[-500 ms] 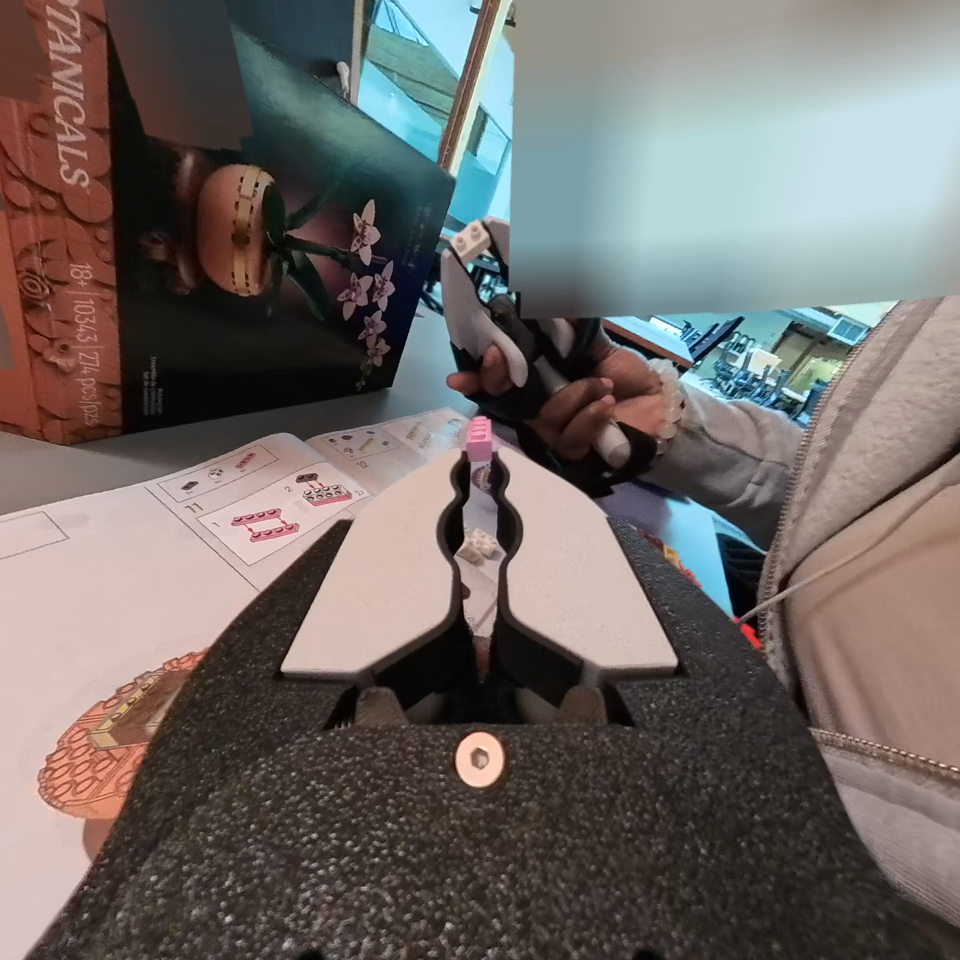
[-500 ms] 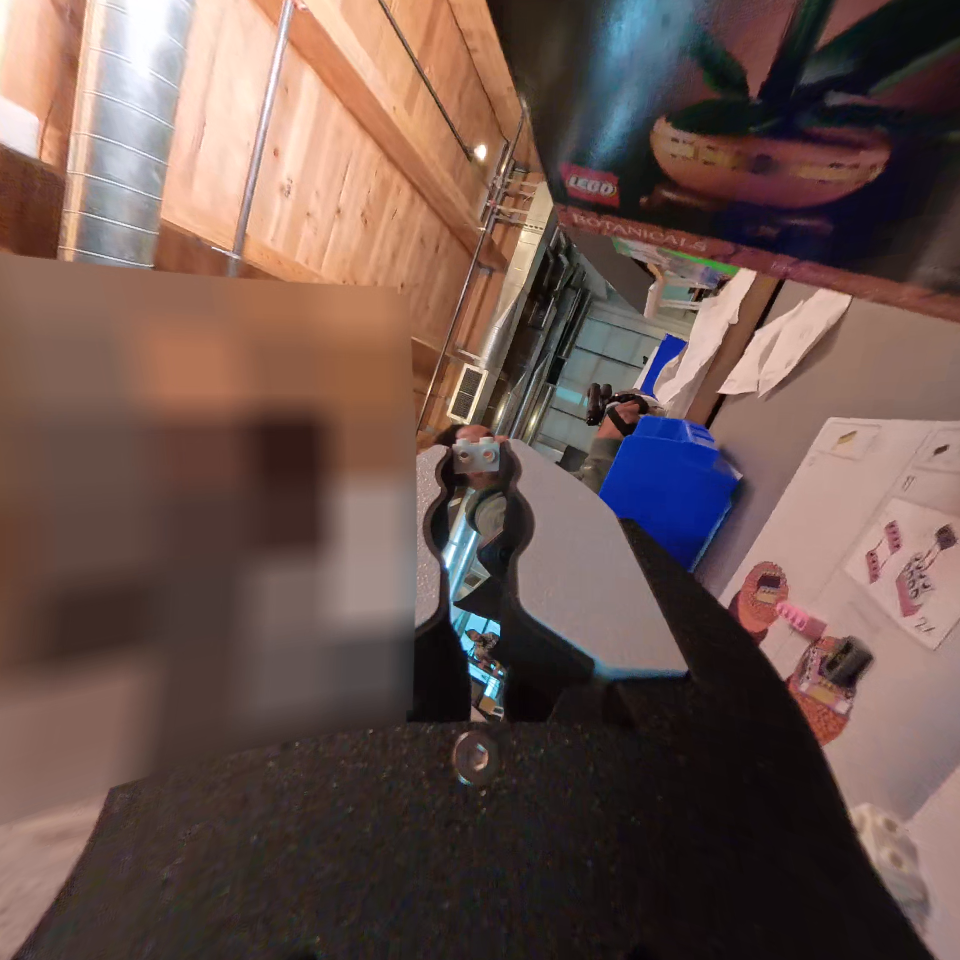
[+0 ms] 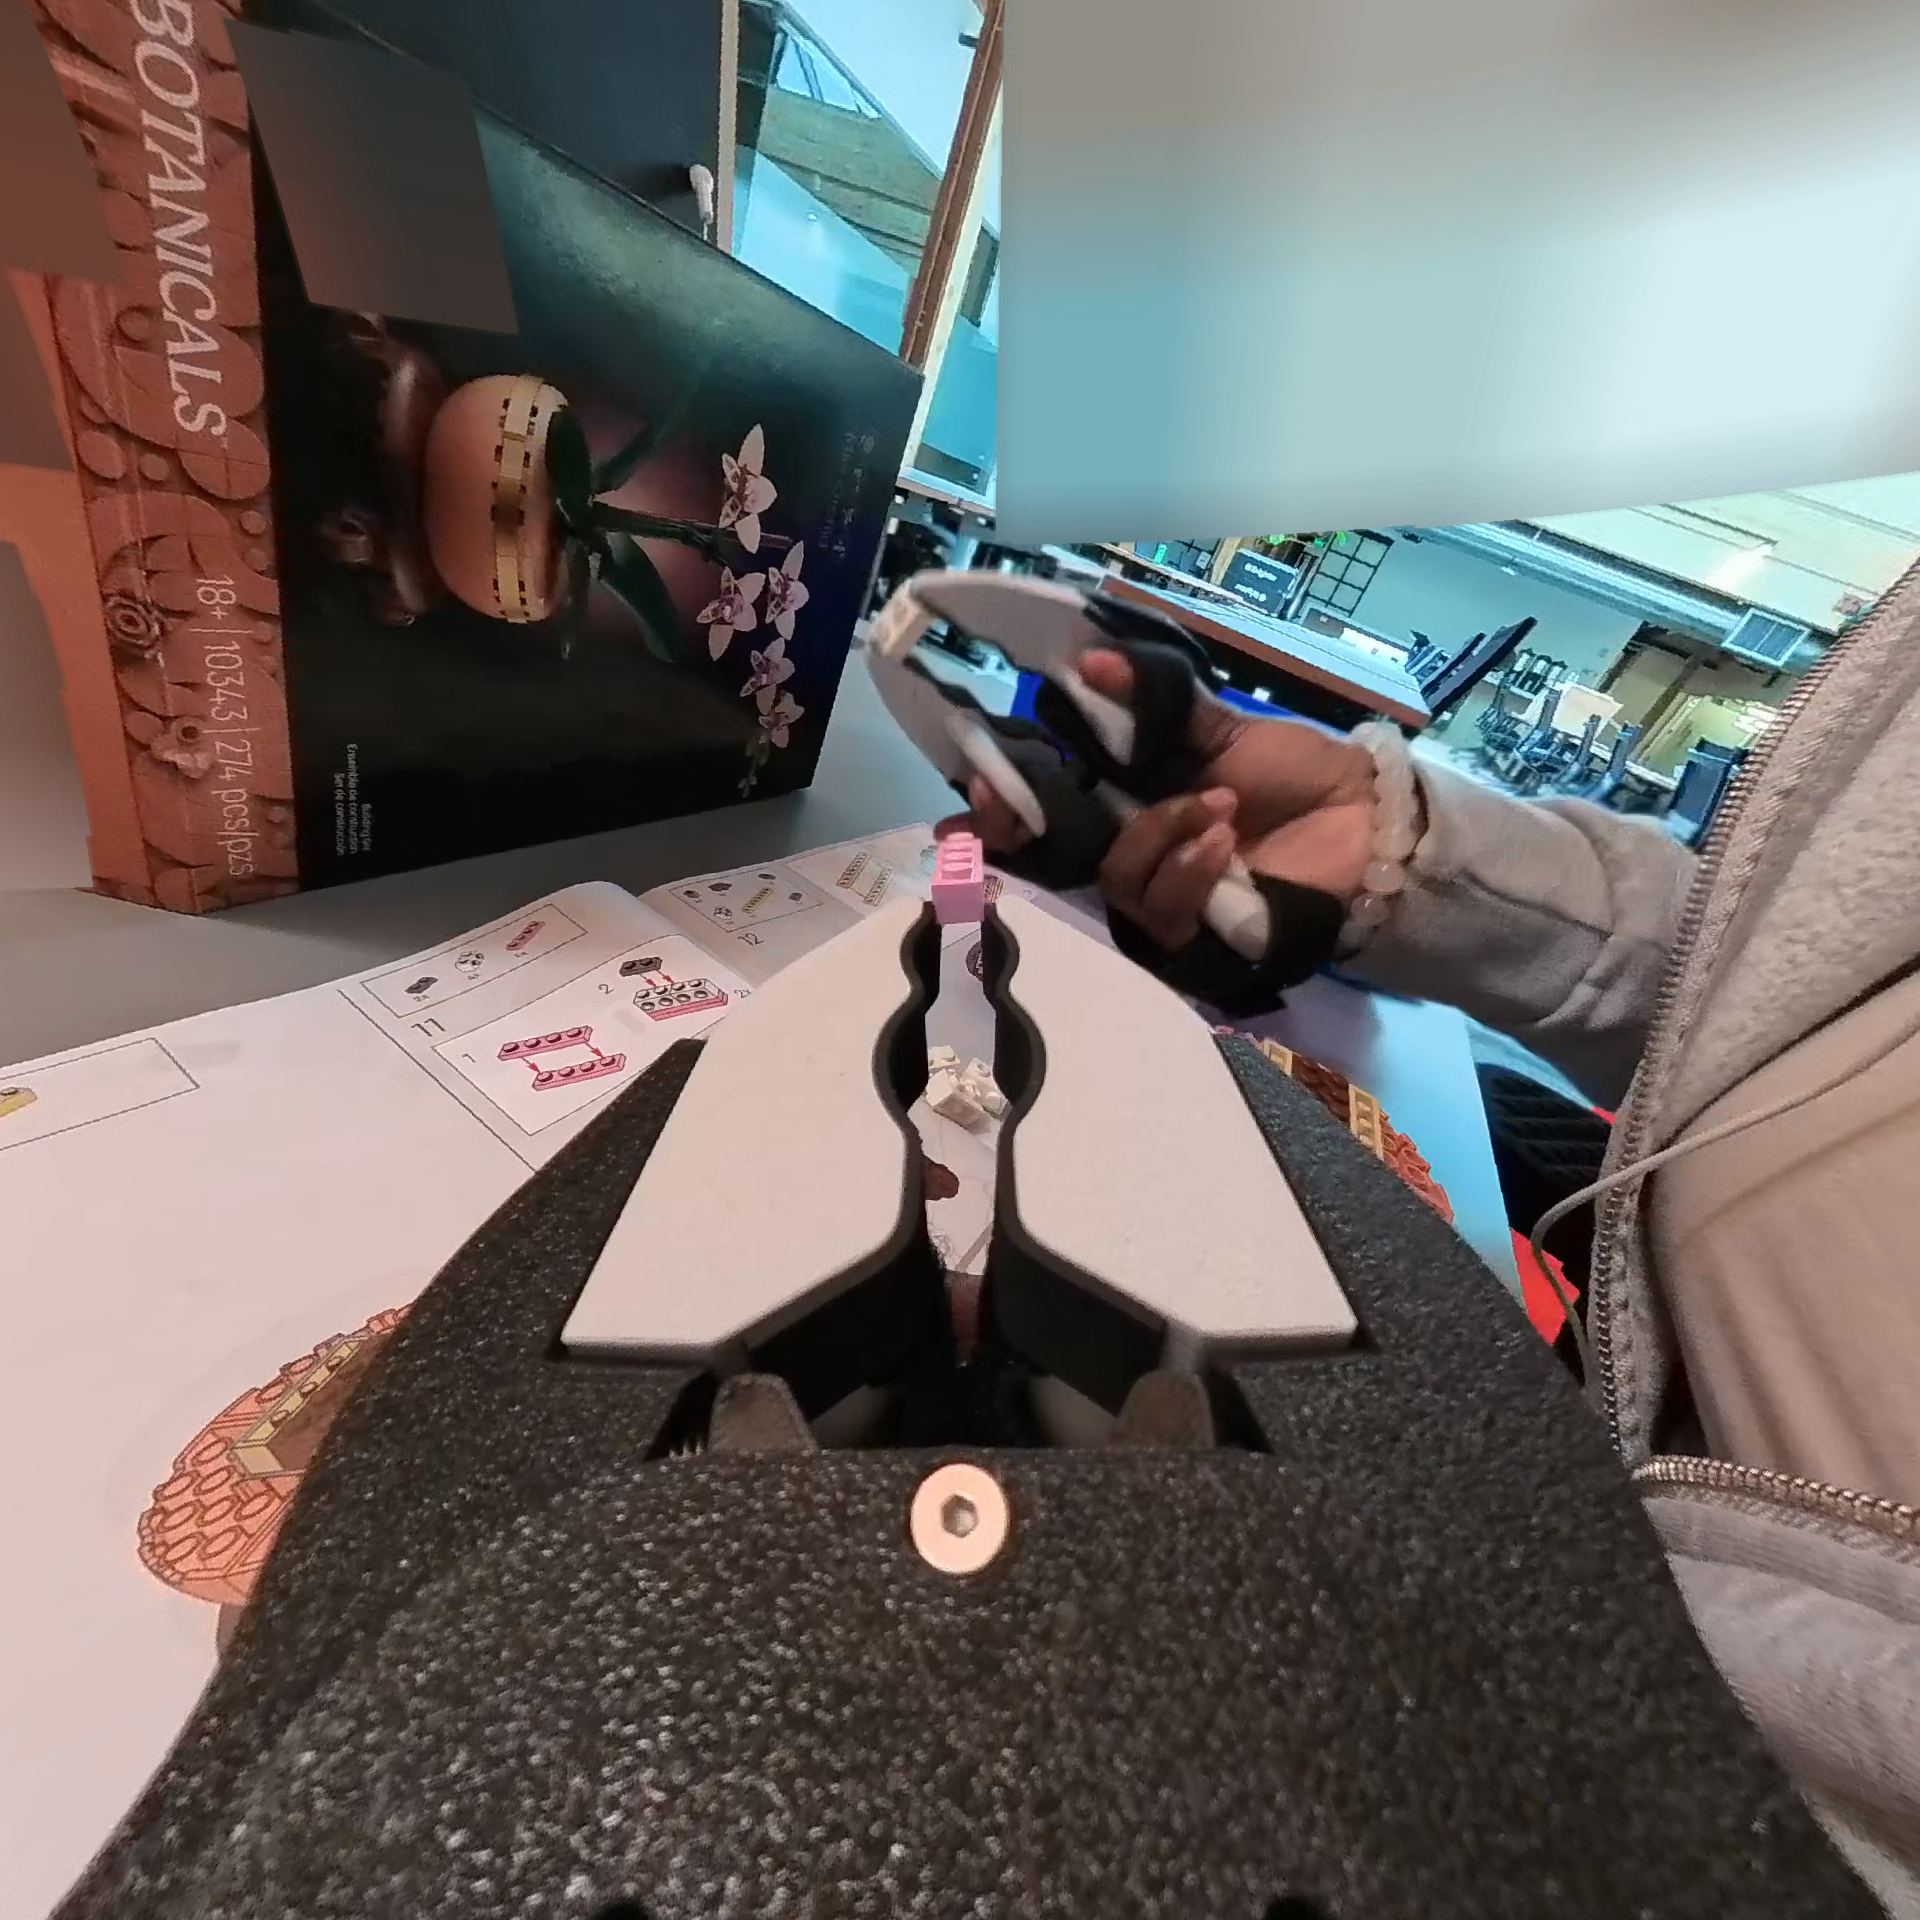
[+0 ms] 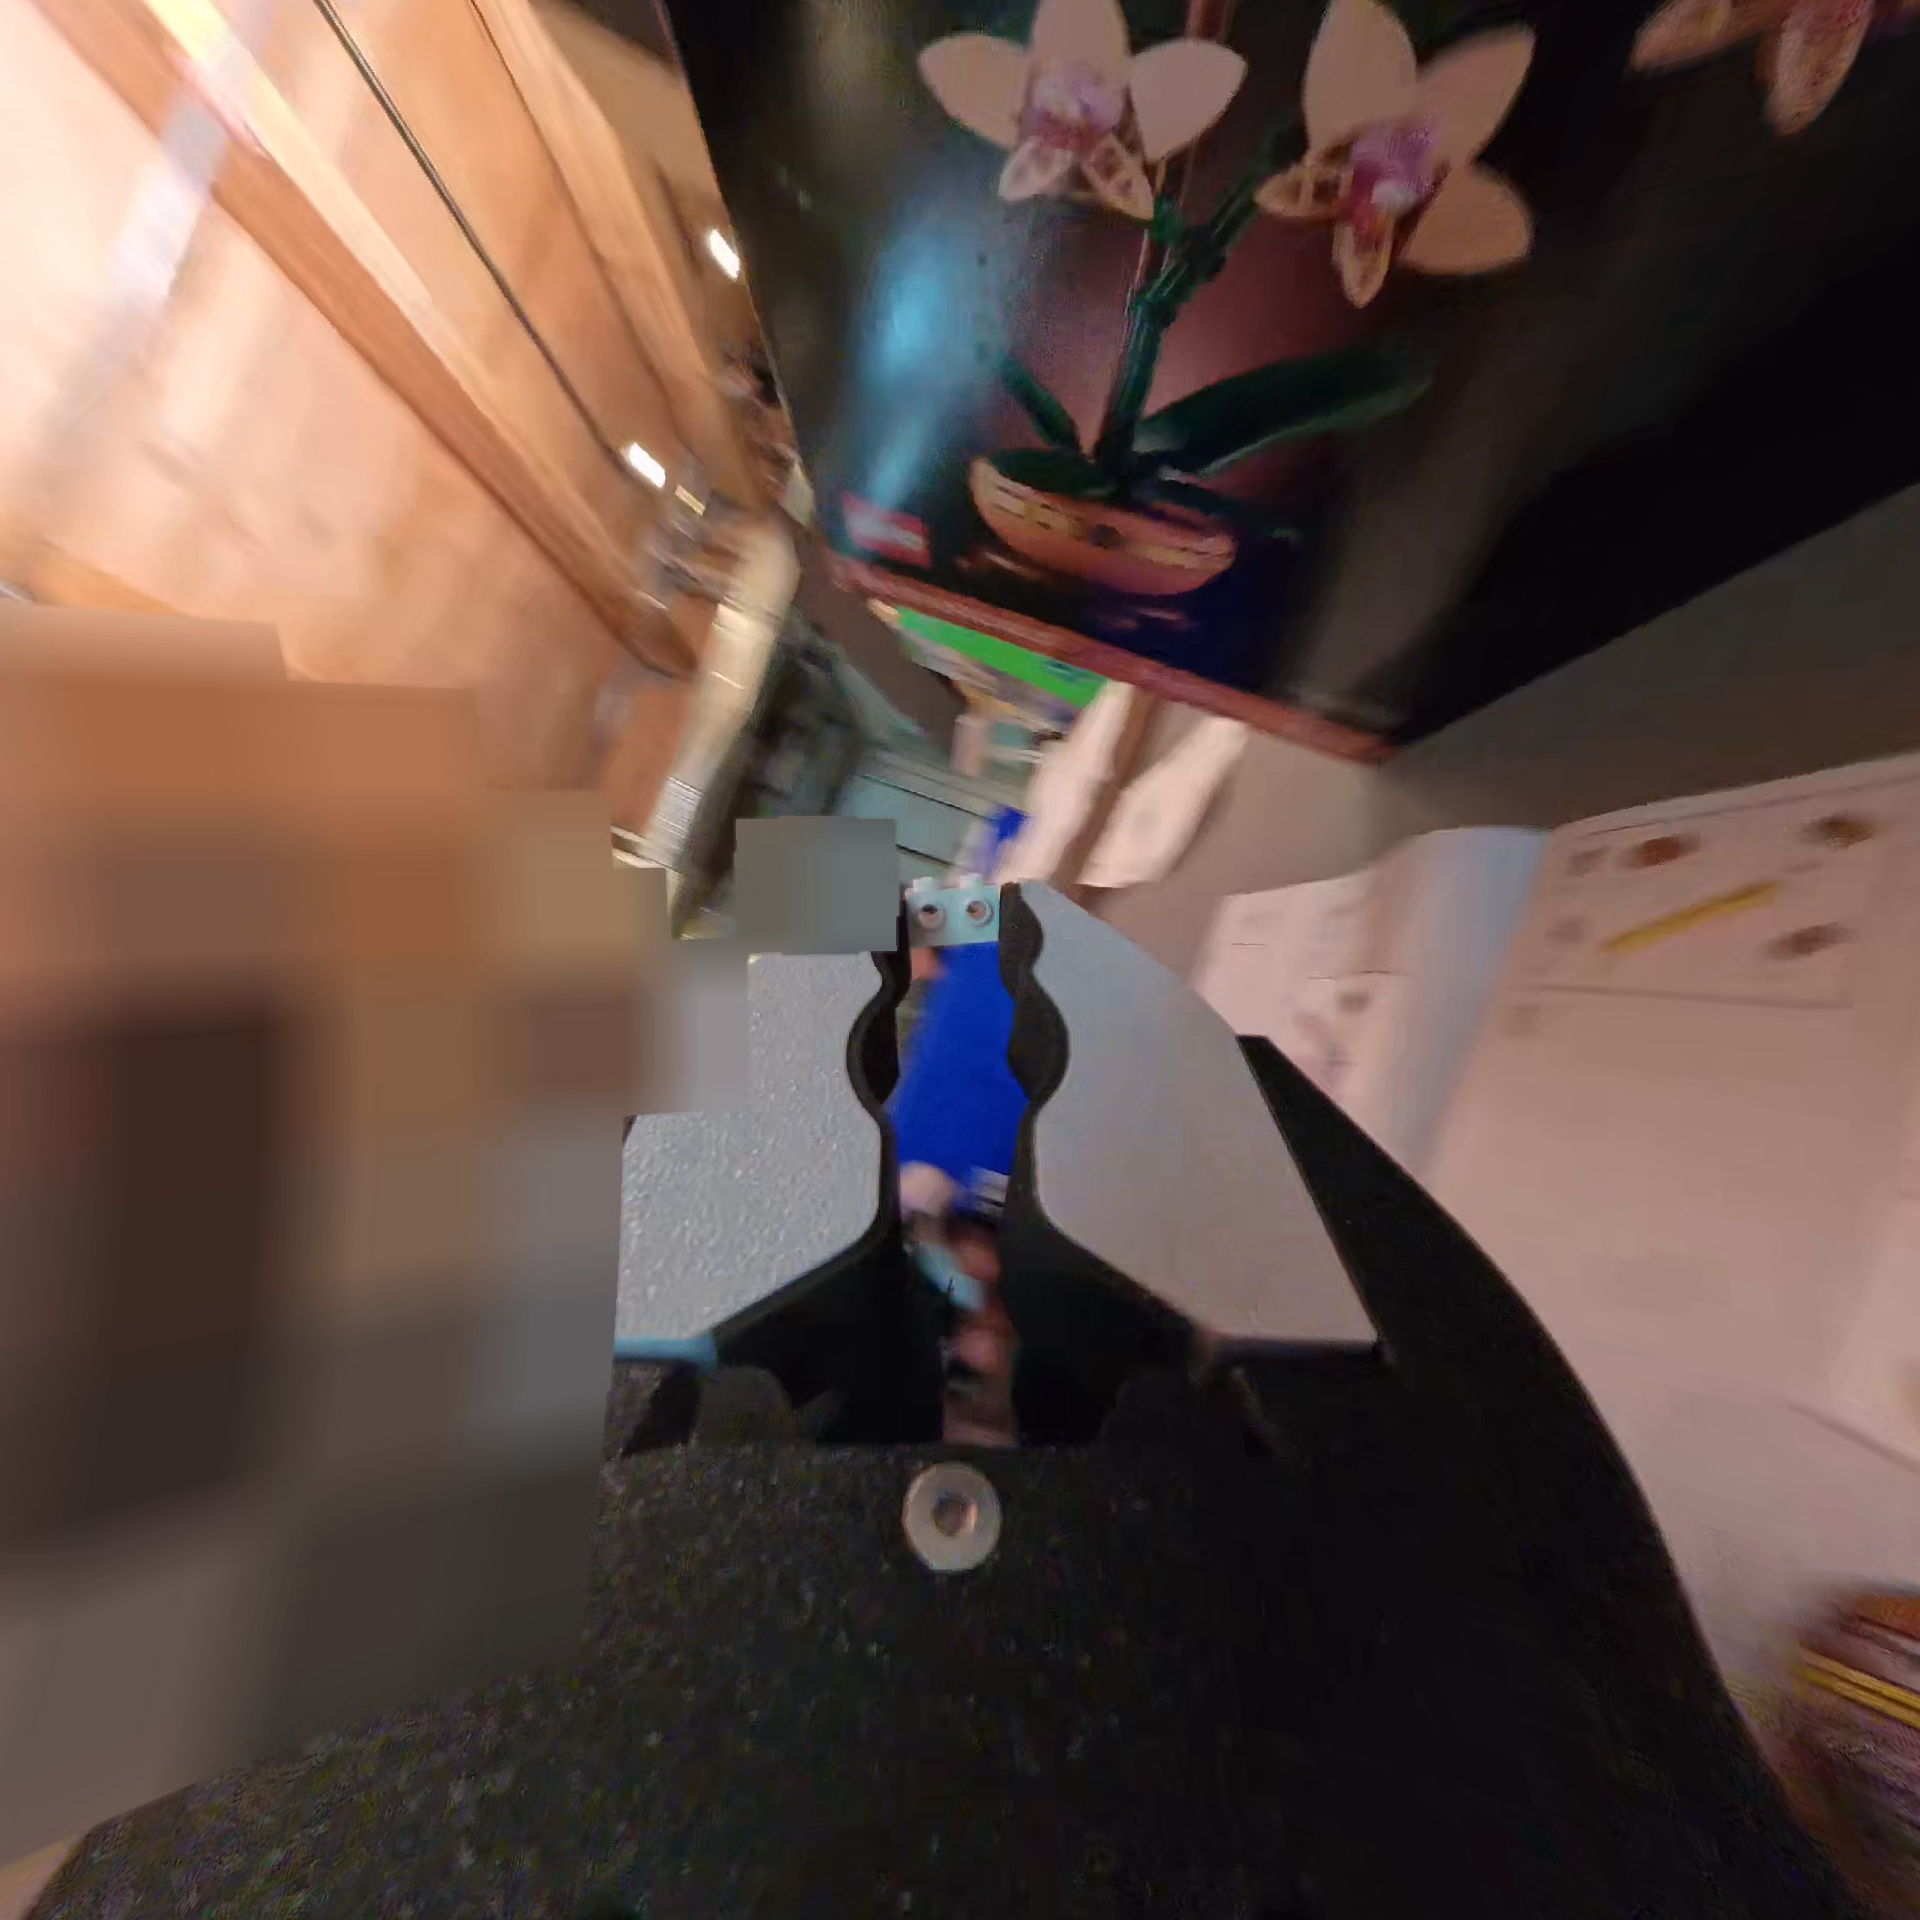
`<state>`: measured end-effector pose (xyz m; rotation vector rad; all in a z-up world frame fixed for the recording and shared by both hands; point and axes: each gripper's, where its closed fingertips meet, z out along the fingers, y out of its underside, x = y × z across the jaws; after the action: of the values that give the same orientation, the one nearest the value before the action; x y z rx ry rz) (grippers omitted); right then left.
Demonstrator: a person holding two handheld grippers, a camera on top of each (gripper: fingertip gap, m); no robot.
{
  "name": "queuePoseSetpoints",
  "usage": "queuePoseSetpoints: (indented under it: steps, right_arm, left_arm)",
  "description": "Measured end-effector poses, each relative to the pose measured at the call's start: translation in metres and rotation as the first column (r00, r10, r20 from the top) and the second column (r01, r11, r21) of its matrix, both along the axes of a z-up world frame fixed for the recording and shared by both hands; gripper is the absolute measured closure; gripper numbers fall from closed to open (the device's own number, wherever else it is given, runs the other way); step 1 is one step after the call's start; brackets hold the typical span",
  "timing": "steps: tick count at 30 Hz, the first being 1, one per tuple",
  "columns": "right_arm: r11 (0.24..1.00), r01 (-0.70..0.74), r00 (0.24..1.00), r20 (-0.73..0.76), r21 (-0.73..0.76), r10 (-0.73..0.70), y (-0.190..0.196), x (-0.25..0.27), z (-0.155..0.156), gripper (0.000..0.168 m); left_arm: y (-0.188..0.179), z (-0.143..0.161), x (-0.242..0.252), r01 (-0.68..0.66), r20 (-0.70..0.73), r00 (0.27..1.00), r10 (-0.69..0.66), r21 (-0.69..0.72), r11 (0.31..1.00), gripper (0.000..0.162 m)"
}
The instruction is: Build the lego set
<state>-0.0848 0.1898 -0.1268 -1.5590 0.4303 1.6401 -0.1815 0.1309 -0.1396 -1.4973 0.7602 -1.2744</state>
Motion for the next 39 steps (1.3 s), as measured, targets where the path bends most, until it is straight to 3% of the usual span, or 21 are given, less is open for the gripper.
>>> queuePoseSetpoints:
  steps: [2,3,5,7,9,15,20,25,28,30,33,35,39]
  right_arm:
    - [0.999,-0.031,0.924,0.382,0.038,0.015,-0.005,0.003,-0.032,0.152]
    - [0.997,-0.067,0.821,0.571,0.044,0.03,-0.008,0.008,-0.049,0.152]
    - [0.99,-0.137,0.543,0.839,0.037,0.044,-0.015,0.019,-0.075,0.152]
    - [0.978,-0.206,0.311,0.949,0.023,0.043,-0.02,0.023,-0.088,0.152]
    - [0.969,-0.248,0.185,0.982,0.0,0.048,-0.022,0.021,-0.098,0.152]
    - [0.974,-0.225,0.102,0.994,-0.024,0.048,-0.021,0.025,-0.111,0.152]
    - [0.979,-0.199,0.095,0.994,-0.039,0.059,-0.032,0.032,-0.112,0.151]
    - [0.977,-0.205,0.034,0.998,-0.05,0.059,-0.035,0.036,-0.111,0.14]
    - [0.953,-0.292,-0.023,0.996,-0.086,0.083,-0.042,0.035,-0.1,0.133]
    - [0.887,-0.445,-0.102,0.991,-0.12,0.083,-0.046,0.03,-0.08,0.133]
    - [0.628,-0.714,-0.356,0.933,-0.311,0.057,-0.059,0.028,-0.062,0.129]
    - [0.488,-0.771,-0.497,0.866,-0.409,-0.059,-0.05,0.033,-0.06,0.13]
    - [0.233,-0.821,-0.553,0.826,-0.52,-0.105,-0.045,0.024,-0.076,0.141]
  left_arm:
    - [-0.001,0.0,0.0,0.003,0.0,1.0,-0.003,0.005,1.0,0.155]
    - [-0.001,0.0,0.0,0.005,0.0,1.0,-0.005,0.008,1.0,0.155]
    - [-0.002,0.001,0.0,0.007,0.004,1.0,-0.007,0.009,1.0,0.155]
    - [-0.002,0.001,0.0,0.011,0.009,1.0,-0.011,0.006,1.0,0.155]
    - [-0.001,0.001,0.0,0.015,0.01,1.0,-0.015,0.001,1.0,0.155]
    - [-0.002,0.001,0.0,0.019,0.01,1.0,-0.019,0.0,1.0,0.155]
    - [-0.002,0.001,0.0,0.024,0.013,1.0,-0.024,-0.002,1.0,0.155]
    - [-0.001,0.001,0.0,0.023,0.019,1.0,-0.023,-0.002,1.0,0.155]
    - [-0.001,0.001,0.0,0.023,0.015,1.0,-0.023,-0.003,1.0,0.155]
    - [-0.001,0.0,0.001,0.028,0.012,1.0,-0.028,-0.006,1.0,0.155]
    - [-0.003,0.001,0.002,0.04,0.012,0.999,-0.04,0.003,0.999,0.155]
    - [-0.005,0.002,0.002,0.046,0.012,0.999,-0.046,0.019,0.999,0.155]
    - [-0.011,0.003,0.002,0.065,0.004,0.998,-0.065,0.059,0.996,0.155]
